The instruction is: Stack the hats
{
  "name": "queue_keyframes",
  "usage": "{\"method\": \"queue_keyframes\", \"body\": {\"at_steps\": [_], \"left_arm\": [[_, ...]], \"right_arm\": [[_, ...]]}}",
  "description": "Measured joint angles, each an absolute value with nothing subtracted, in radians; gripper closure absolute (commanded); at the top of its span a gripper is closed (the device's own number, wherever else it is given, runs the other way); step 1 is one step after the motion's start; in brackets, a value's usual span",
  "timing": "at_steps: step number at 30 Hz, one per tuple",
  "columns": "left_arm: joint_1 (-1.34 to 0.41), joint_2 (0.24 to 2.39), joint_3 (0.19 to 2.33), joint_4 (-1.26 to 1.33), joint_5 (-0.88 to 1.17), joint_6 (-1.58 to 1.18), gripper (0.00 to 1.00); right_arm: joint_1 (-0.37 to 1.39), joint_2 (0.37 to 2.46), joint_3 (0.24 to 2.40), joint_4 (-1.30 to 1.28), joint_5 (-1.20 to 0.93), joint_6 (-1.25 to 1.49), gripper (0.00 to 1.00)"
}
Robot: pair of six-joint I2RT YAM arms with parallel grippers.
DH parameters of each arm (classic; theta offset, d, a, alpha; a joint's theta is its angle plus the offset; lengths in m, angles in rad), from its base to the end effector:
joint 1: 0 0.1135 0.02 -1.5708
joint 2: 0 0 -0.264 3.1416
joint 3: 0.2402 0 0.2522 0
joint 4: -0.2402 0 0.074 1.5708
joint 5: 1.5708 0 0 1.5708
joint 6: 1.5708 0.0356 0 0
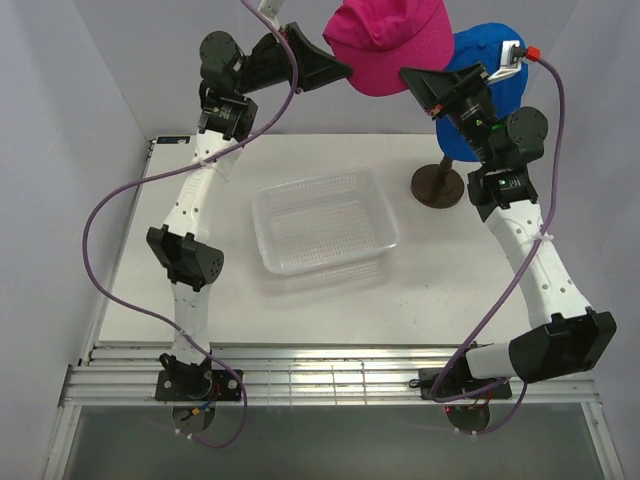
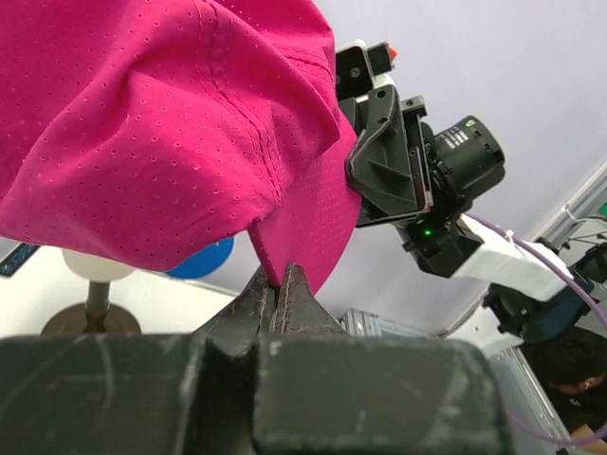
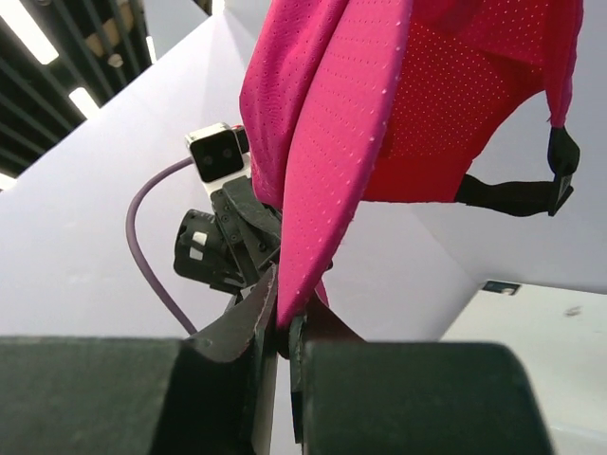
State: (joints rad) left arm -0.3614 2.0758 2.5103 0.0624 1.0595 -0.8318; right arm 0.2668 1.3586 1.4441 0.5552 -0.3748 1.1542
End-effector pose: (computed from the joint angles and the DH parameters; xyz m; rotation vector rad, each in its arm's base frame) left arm 0.3866 -0.1793 0.5457 0.7833 1.3009 -1.5461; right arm 0.2756 0.0888 0.5163 0.0894 1.0833 1.4678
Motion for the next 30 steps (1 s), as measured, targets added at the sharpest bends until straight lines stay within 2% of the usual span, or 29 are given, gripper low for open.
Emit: {"method": "queue_keyframes", "body": {"at_steps": [4,6,7,9,10,13,19,25,30], "left_arm": [[-0.4,2.191,2.604,0.133,1.021,-0.867,0.98],[-0.422,2.231,2.623,0.145,0.999,-0.862,0.88],[-0.435,2.25,2.629,0.151,0.985,-0.859,0.7],[-0.458,2.276,2.631,0.144,0.968,-0.836,0.47],[-0.468,2.288,2.631,0.133,0.971,-0.817,0.33],[-0.488,2.304,2.63,0.069,0.988,-0.755,0.19],[-0.488,2.262,2.606,-0.134,0.979,-0.542,0.17],[-0.48,2.178,2.534,-0.381,0.827,-0.266,0.17],[-0.477,2.116,2.46,-0.488,0.735,-0.131,0.17]], "right_arm": [[0.201,1.348,1.469,0.449,-0.381,1.101,0.92],[0.167,1.34,1.47,0.404,-0.385,1.078,0.92],[0.146,1.336,1.47,0.379,-0.391,1.064,0.92],[0.101,1.335,1.481,0.349,-0.423,1.058,0.92],[0.082,1.34,1.498,0.343,-0.427,1.056,0.92],[0.029,1.386,1.61,0.34,-0.428,1.041,0.92],[-0.001,1.483,1.829,0.352,-0.451,1.041,0.92],[-0.058,1.516,1.848,0.369,-0.46,1.073,0.92],[-0.091,1.575,1.855,0.375,-0.457,1.095,0.92]]}}
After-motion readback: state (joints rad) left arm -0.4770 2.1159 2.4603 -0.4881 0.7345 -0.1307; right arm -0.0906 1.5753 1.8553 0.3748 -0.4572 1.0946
